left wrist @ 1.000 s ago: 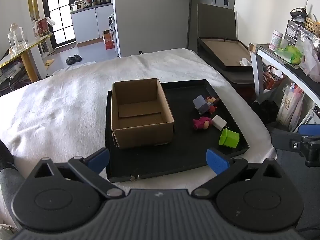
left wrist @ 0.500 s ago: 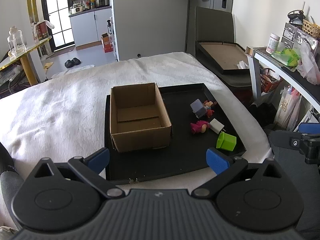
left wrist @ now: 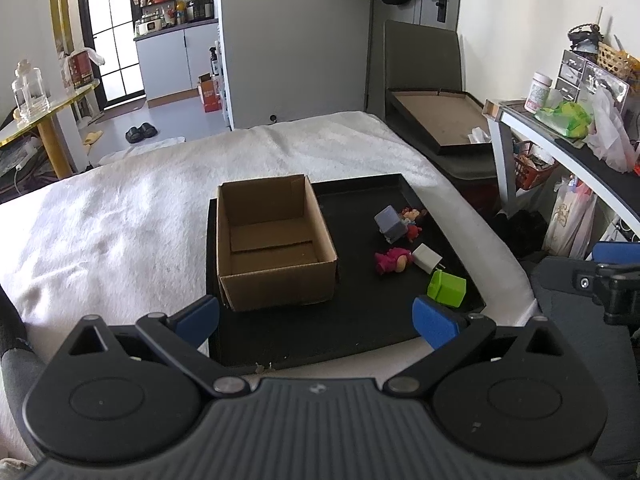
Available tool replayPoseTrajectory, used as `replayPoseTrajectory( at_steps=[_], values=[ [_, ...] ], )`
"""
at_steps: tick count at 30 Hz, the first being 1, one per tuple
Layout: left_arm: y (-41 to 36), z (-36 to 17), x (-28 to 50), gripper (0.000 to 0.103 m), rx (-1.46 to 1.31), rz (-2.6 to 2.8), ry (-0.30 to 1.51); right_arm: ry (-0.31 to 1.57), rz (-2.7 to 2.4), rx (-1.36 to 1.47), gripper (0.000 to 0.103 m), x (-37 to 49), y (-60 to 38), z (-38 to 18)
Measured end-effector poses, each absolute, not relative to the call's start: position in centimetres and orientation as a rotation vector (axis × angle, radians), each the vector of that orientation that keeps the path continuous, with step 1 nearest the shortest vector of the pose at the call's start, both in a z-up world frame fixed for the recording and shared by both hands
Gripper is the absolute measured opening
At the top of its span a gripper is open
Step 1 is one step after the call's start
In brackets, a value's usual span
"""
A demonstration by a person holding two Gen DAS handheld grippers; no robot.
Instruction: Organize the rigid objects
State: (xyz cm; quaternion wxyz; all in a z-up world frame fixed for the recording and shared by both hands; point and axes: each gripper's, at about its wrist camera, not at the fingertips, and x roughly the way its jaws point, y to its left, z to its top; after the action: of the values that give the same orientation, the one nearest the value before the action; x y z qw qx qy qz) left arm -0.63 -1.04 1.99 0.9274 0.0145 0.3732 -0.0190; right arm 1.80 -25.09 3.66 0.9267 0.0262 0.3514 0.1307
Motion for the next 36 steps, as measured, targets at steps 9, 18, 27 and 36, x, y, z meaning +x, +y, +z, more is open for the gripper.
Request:
replayPoseTrajectory(
  at_steps=[9,18,27,36],
  values=[
    [-1.1,2.17,-0.61,0.102,0.034,-0.032,0.764,0.717,0.267,0.051,0.103,1.74,-25.07,3.77],
    [-1.02,2.26,-0.8,0.103,0.031,-0.036,0.761,0.709,0.266,0.044,0.103,1.79,-25.03,4.18],
    [-0.81,2.32,-0.97,0.102,0.027,-0.031,0.759,0.709,0.26,0.042,0.103,1.84,-24.97,4.08],
    [-0.74,2.46,-1.0,0.102,0.025,-0.03,0.757,0.709,0.253,0.039,0.103,1.82,-24.85,4.0]
  ],
)
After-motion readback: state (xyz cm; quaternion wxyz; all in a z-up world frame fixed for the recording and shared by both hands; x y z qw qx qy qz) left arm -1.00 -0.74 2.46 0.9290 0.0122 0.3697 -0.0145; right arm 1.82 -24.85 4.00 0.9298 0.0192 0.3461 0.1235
